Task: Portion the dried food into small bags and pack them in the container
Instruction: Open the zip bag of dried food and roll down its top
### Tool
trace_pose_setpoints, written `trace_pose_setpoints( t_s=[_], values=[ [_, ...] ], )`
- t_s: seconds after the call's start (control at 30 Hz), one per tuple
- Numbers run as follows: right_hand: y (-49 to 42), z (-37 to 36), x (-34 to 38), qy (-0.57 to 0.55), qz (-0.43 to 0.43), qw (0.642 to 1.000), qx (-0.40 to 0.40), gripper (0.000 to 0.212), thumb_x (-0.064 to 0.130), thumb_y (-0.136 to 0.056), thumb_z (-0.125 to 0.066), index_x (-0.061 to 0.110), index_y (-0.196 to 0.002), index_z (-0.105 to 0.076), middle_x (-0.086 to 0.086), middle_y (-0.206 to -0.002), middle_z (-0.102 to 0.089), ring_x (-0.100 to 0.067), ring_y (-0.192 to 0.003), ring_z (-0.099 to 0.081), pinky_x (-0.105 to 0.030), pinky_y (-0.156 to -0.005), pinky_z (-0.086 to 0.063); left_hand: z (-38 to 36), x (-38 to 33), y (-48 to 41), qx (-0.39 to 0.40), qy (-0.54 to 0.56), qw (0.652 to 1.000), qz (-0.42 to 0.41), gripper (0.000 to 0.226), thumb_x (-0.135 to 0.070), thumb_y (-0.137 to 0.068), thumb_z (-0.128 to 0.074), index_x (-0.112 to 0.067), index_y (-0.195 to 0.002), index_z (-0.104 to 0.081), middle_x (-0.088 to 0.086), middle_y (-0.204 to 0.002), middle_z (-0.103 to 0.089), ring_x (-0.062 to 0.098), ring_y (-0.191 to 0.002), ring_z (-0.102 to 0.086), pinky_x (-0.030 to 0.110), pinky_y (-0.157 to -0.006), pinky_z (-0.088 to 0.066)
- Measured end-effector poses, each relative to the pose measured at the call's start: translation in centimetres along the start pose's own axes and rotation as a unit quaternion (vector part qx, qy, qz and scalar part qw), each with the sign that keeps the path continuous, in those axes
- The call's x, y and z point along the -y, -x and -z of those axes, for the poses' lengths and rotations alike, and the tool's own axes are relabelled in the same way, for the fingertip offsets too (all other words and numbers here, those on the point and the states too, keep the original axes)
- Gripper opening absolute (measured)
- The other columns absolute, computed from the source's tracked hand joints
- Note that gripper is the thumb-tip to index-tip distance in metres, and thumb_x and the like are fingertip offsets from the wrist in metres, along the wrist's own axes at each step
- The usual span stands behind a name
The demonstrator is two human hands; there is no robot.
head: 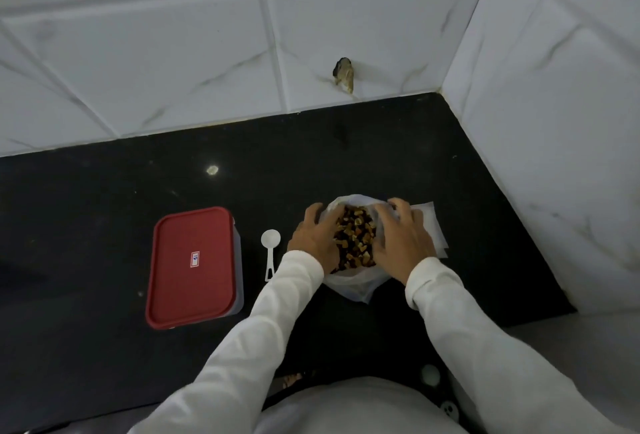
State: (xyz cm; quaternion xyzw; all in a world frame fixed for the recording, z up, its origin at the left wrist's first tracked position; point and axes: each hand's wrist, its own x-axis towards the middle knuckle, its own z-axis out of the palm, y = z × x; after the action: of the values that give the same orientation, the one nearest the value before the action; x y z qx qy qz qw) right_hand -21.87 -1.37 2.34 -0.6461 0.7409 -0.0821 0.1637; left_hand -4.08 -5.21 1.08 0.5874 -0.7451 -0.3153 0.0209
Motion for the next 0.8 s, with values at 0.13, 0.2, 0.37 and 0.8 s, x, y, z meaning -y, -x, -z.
trace_pose_setpoints(
  t_s=[0.13,0.2,0.37,0.8],
  values=[
    [0.9,0.6,0.4,-0.017,-0.027,0.994,0.109,0.085,0.03,-0.083,-0.069,0.039,-0.147,-0.013,-0.004,-0.15,-0.017,-0.03,-0.132,-0.03,-0.045,-0.096,-0.043,-0.8,0.8,1.5,0.016,0.052,0.998,0.039,0.088,-0.024,-0.086,-0.059,-0.062,-0.144,-0.005,-0.005,-0.153,-0.026,0.037,-0.127,-0.049,0.047,-0.101,-0.048],
    [0.4,0.2,0.7,-0.013,-0.017,0.995,0.101,0.089,0.026,-0.081,-0.072,0.038,-0.147,-0.012,-0.003,-0.15,-0.017,-0.03,-0.132,-0.03,-0.045,-0.097,-0.044,-1.1,0.1,1.4,0.022,0.055,0.997,0.053,0.095,-0.022,-0.086,-0.059,-0.059,-0.146,0.005,-0.002,-0.151,-0.031,0.037,-0.128,-0.049,0.042,-0.101,-0.047],
    [-0.5,-1.0,0.3,0.0,0.011,0.997,0.079,0.091,0.023,-0.082,-0.07,0.036,-0.149,-0.009,-0.002,-0.151,-0.018,-0.029,-0.129,-0.031,-0.044,-0.095,-0.047,-1.5,-1.8,1.4,0.022,0.064,0.994,0.084,0.105,-0.024,-0.085,-0.065,-0.043,-0.153,0.013,0.004,-0.151,-0.03,0.038,-0.13,-0.047,0.042,-0.102,-0.044],
    [3.0,1.8,-5.8,-0.263,-0.11,0.942,-0.174,0.023,0.026,-0.091,-0.063,0.024,-0.113,-0.065,0.002,-0.123,-0.055,-0.012,-0.104,-0.058,-0.028,-0.085,-0.051,-0.4,-4.8,5.0,-0.209,0.14,0.967,-0.052,0.049,-0.028,-0.088,-0.068,-0.029,-0.135,-0.055,0.003,-0.15,-0.033,0.021,-0.133,-0.04,0.037,-0.102,-0.045]
  ],
)
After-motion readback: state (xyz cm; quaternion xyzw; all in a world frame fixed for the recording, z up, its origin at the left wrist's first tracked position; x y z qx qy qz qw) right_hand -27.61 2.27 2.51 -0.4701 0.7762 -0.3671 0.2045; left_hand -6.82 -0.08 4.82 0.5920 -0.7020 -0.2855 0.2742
